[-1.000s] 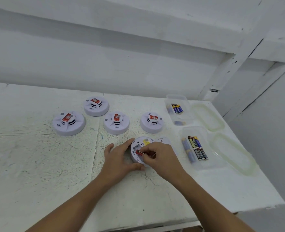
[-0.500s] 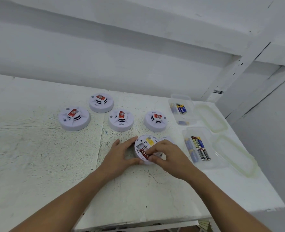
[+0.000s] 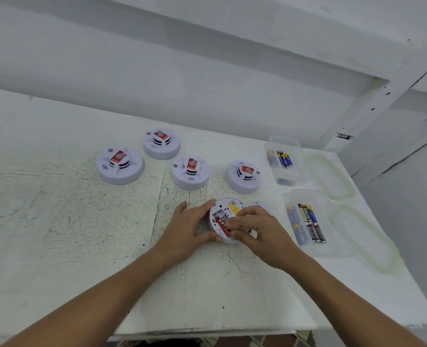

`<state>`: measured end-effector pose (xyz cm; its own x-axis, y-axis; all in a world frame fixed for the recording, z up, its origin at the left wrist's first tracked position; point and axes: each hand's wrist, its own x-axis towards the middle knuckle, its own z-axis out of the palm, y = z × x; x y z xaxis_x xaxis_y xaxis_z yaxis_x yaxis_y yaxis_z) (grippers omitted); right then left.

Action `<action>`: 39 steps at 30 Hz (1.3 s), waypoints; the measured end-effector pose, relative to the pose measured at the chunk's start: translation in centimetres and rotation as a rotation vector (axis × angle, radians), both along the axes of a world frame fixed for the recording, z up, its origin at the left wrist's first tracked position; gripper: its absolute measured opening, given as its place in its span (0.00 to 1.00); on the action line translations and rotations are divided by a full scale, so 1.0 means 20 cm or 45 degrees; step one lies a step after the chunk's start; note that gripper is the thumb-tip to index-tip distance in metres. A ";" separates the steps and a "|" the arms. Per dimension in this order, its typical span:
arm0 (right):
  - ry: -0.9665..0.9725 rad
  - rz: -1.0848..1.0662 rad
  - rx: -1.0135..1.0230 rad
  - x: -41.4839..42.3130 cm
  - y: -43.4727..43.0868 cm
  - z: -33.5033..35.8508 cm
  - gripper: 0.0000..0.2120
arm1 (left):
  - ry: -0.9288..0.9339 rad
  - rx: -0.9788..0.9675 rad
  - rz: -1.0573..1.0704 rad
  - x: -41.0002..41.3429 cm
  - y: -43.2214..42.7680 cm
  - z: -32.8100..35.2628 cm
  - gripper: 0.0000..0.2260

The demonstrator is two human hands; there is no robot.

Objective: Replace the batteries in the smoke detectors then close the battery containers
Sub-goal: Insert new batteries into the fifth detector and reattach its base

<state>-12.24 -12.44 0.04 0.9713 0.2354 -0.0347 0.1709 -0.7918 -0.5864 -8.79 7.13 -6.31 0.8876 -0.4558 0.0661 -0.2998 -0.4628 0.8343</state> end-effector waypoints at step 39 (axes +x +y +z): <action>-0.202 0.071 0.048 -0.01 -0.01 -0.12 0.18 | -0.084 0.025 0.030 0.02 -0.01 -0.05 0.40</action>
